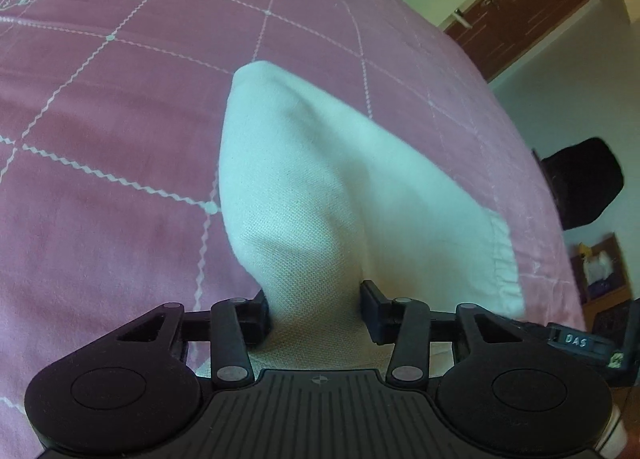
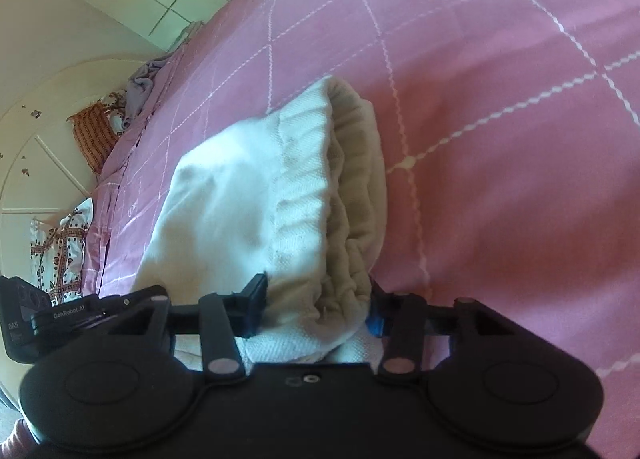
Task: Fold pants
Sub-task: 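Fold the lifted half over onto the pants with both tools, then release the fold and press the folded pants flat with both tools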
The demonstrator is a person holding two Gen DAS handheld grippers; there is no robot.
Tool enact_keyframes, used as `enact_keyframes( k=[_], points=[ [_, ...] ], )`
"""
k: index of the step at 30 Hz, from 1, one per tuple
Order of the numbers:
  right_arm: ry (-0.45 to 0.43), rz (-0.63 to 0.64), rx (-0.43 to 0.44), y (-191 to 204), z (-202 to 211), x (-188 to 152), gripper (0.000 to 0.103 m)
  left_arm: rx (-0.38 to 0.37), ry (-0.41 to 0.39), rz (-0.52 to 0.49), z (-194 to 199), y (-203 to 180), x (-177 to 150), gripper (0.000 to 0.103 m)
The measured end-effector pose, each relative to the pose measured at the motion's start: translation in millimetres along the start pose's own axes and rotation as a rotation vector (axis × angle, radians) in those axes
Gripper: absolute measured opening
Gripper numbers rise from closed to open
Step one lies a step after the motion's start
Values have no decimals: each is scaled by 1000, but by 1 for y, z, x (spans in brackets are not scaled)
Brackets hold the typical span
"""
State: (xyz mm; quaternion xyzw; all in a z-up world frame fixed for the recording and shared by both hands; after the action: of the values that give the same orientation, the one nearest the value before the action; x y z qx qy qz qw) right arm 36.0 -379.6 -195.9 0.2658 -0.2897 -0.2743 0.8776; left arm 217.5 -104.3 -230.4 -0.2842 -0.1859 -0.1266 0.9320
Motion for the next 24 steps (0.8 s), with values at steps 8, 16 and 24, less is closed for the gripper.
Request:
enact_keyframes(
  k=[8, 16, 24],
  points=[
    [-71, -21, 112, 18, 18, 13, 42, -5, -99, -22, 28, -25, 18, 41],
    [-185, 127, 221, 85, 45, 79, 41, -78, -270, -35, 73, -51, 94, 31],
    [-262, 183, 210, 104, 25, 146, 40, -39, -330, -40, 36, -64, 174, 31]
  ],
)
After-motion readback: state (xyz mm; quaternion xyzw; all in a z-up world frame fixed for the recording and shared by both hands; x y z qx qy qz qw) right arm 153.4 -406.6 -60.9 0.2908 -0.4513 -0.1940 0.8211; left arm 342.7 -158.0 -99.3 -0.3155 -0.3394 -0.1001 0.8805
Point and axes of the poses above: each gripper's, at about its wrist camera, not at the fingertips, and z roughly against the way its jaws point, y to its left, x to its top, the point moved 2 cm from there along -z, roughly the way its jaws point
